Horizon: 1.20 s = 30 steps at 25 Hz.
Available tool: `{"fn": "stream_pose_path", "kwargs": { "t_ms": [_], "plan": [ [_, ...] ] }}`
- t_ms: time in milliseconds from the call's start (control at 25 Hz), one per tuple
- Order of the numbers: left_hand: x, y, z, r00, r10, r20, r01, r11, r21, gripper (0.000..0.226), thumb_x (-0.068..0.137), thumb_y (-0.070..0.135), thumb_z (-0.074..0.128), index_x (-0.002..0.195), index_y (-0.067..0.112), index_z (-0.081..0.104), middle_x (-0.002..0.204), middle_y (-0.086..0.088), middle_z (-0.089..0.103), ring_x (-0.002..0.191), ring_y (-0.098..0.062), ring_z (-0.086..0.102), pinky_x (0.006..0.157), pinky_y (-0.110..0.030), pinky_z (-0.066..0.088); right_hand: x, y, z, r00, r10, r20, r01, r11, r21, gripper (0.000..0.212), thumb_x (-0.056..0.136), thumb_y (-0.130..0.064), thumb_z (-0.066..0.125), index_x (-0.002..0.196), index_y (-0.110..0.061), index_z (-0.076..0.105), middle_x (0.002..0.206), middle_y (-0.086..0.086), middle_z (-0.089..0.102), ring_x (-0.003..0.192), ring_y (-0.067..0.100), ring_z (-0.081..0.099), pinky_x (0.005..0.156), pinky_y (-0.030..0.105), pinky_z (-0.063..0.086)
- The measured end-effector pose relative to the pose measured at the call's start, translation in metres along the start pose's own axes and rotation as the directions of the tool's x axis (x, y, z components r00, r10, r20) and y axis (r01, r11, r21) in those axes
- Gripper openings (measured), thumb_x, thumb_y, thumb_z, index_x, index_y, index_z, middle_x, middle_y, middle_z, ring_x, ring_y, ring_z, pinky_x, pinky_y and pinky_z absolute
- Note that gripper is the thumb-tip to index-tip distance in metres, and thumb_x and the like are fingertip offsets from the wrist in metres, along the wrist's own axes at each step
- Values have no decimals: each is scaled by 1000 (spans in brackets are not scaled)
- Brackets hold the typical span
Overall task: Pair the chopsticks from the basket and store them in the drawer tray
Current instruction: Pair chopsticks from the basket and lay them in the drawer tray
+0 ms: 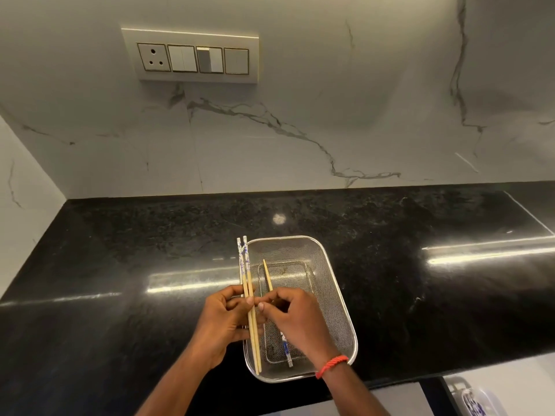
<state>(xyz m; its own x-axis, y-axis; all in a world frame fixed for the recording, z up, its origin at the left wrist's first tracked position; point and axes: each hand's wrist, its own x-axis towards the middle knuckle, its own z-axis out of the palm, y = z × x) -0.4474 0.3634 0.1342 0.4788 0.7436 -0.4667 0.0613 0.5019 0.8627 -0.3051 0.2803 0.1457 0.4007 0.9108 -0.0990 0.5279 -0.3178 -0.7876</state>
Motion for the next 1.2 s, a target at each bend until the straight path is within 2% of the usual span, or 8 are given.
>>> {"fn": "stream_pose_path", "kwargs": {
  "t_ms": [240,400,480,600,800,960,1120,1200],
  "plan": [
    [-1,-1,-4,1000,5,-15,-6,1000,-17,23,92,4,63,115,3,62,102,-12,78,82,-39,76,68,-50,64,21,23,14,995,51,-87,-75,951,-301,35,88,-52,63,111,-26,65,103,-9,69,92,6,65,82,25,56],
    [-5,-1,-2,1000,-5,-14,5,1000,-11,22,92,3,63,114,4,62,103,-13,78,81,-39,76,64,-47,63,20,35,22,993,115,-3,-104,891,-442,20,90,-37,66,100,-20,69,96,-4,71,89,13,67,86,34,57],
    [-7,1,0,1000,-7,1,7,1000,-3,22,92,4,63,114,4,62,103,-13,78,80,-38,76,63,-45,63,19,36,18,987,162,-2,-155,938,-310,13,91,-29,67,98,-20,71,94,-4,72,86,11,68,86,33,58],
    [-9,3,2,1000,-8,14,8,1000,12,23,91,5,63,115,5,62,103,-13,78,81,-36,76,65,-46,63,16,29,-4,975,219,-33,-217,975,54,12,89,-28,70,98,-21,74,93,-5,71,86,8,65,85,29,57],
    [-10,6,8,999,-11,34,10,1000,25,23,92,5,64,115,5,63,101,-14,78,80,-36,76,68,-49,63,10,7,-33,978,201,-56,-146,851,504,13,86,-19,74,97,-23,78,72,-8,67,68,8,60,63,24,51],
    [-11,9,16,998,1,67,-3,999,32,22,92,5,65,114,5,64,103,-13,78,80,-37,75,67,-49,63,3,-3,-35,980,197,24,-177,814,553,23,94,-4,59,99,-17,77,96,0,77,89,9,72,73,22,56],
    [-14,7,26,994,-3,110,-5,998,68,24,91,6,66,115,4,65,102,-15,78,84,-38,76,67,-49,63,-5,-6,-27,981,193,-13,-162,858,488,14,91,-8,66,94,-16,77,87,1,77,72,6,69,62,18,53],
    [-17,5,28,993,-6,118,-3,997,77,22,92,5,65,115,4,65,100,-17,78,86,-43,75,72,-55,63,-9,-4,-25,985,167,-48,-122,864,489,12,86,-6,71,94,-15,74,86,3,77,76,10,73,66,20,56]
  ]
}}
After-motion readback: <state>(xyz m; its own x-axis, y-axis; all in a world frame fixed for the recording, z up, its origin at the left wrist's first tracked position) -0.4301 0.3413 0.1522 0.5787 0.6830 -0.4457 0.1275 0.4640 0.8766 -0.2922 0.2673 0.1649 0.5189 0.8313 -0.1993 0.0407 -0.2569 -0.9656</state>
